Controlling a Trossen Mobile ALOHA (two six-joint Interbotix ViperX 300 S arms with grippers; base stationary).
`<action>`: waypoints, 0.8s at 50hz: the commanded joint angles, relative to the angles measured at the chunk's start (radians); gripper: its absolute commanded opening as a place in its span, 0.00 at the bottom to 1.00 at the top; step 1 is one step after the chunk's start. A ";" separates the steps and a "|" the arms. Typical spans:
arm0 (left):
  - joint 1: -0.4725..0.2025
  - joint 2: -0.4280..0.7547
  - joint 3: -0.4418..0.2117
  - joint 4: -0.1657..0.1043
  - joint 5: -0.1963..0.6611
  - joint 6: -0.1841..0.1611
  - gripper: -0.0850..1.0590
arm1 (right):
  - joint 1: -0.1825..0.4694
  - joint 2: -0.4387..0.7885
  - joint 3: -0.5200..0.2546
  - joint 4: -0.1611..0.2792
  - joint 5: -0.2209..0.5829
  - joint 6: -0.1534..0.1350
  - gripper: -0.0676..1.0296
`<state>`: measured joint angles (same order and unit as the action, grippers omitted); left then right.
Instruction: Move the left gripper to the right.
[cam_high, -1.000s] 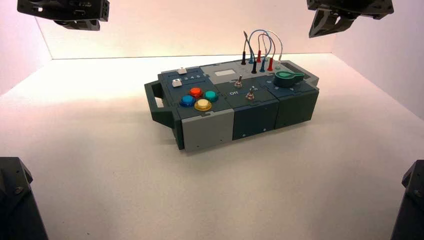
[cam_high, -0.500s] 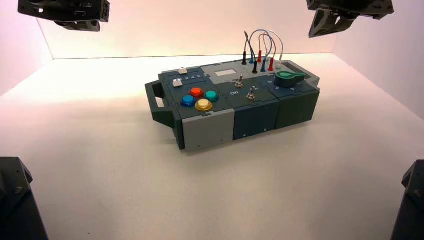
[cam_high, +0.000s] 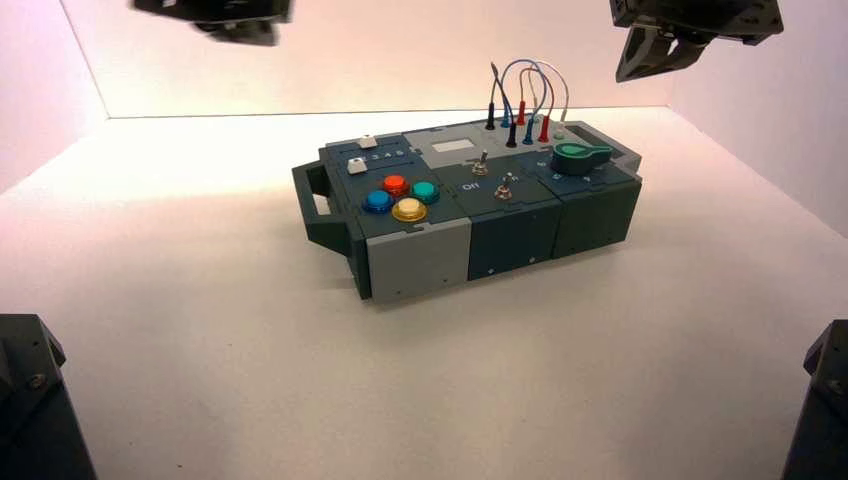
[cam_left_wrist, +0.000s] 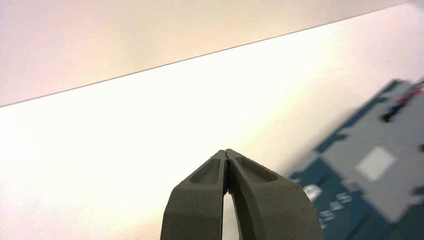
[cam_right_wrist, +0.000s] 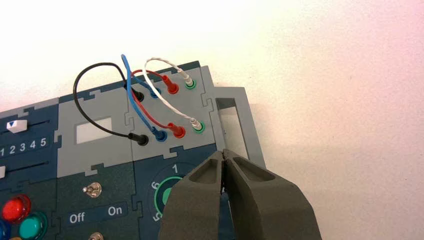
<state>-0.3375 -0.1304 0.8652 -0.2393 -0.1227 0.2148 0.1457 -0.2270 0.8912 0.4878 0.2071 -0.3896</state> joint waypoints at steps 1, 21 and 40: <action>-0.075 0.032 -0.083 -0.003 -0.003 -0.018 0.05 | 0.005 -0.011 -0.028 -0.003 -0.005 -0.003 0.04; -0.256 0.232 -0.287 0.000 0.074 -0.017 0.05 | 0.003 -0.009 -0.026 -0.006 -0.003 -0.003 0.04; -0.379 0.304 -0.405 0.006 0.089 -0.006 0.05 | 0.000 0.012 -0.031 -0.011 -0.003 -0.003 0.04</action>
<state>-0.6995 0.1841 0.5016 -0.2362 -0.0368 0.2071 0.1442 -0.2132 0.8897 0.4786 0.2086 -0.3912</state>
